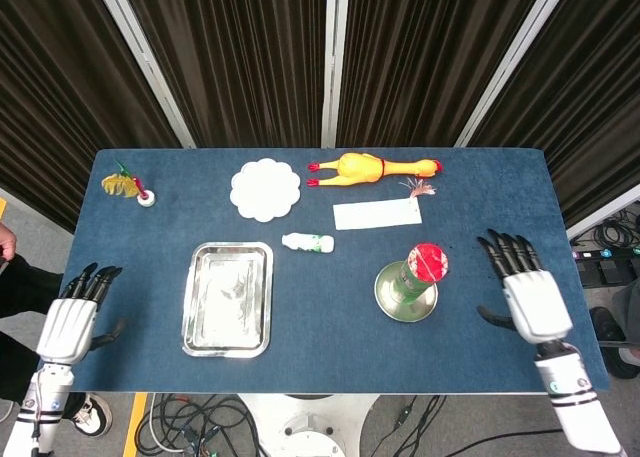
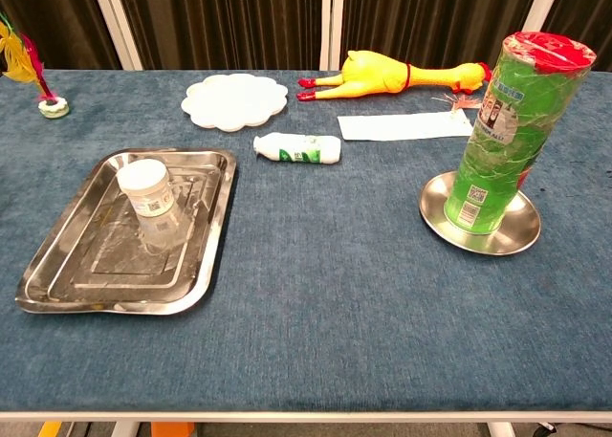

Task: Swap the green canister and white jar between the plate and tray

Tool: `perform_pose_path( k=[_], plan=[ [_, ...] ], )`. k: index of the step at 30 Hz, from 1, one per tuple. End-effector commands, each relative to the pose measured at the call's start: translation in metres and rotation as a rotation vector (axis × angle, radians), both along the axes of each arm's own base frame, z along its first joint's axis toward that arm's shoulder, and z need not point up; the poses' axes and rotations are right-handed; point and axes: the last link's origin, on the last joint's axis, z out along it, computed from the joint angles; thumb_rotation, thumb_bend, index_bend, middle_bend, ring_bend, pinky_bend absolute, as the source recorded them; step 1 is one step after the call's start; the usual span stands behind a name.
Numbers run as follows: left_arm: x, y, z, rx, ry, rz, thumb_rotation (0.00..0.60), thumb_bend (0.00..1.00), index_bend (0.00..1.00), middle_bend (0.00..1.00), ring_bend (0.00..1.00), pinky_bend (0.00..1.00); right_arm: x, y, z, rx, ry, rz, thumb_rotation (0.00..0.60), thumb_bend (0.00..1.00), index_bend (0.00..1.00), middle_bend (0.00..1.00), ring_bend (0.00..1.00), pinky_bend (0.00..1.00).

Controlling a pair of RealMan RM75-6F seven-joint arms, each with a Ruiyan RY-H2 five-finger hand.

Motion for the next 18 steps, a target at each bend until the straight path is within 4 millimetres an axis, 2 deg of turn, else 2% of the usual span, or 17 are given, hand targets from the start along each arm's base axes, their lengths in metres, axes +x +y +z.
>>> perform_pose_path(
  k=[1, 7, 12, 16, 18],
  plan=[
    [-0.001, -0.001, 0.001, 0.002, -0.001, 0.004, 0.600, 0.22, 0.13, 0.14, 0.05, 0.20, 0.032, -0.019, -0.016, 0.063, 0.014, 0.063, 0.600, 0.06, 0.00, 0.00, 0.00, 0.03],
    [-0.004, -0.001, 0.000, -0.005, -0.008, 0.010, 0.600, 0.22, 0.13, 0.14, 0.05, 0.20, 0.055, -0.039, -0.037, 0.151, 0.007, 0.064, 0.600, 0.06, 0.00, 0.00, 0.00, 0.09],
    [-0.005, -0.001, 0.003, -0.002, -0.010, 0.012, 0.600, 0.22, 0.13, 0.14, 0.05, 0.20, 0.067, -0.051, -0.046, 0.188, 0.019, 0.074, 0.600, 0.06, 0.00, 0.00, 0.00, 0.13],
    [-0.006, -0.002, 0.005, 0.000, -0.009, 0.013, 0.600, 0.22, 0.13, 0.14, 0.05, 0.20, 0.072, -0.054, -0.050, 0.201, 0.037, 0.066, 0.600, 0.08, 0.00, 0.02, 0.00, 0.23],
    [-0.007, -0.002, 0.006, 0.000, -0.010, 0.014, 0.600, 0.22, 0.13, 0.14, 0.05, 0.20, 0.073, -0.054, -0.050, 0.197, 0.038, 0.066, 0.600, 0.11, 0.00, 0.07, 0.05, 0.33]
  ],
)
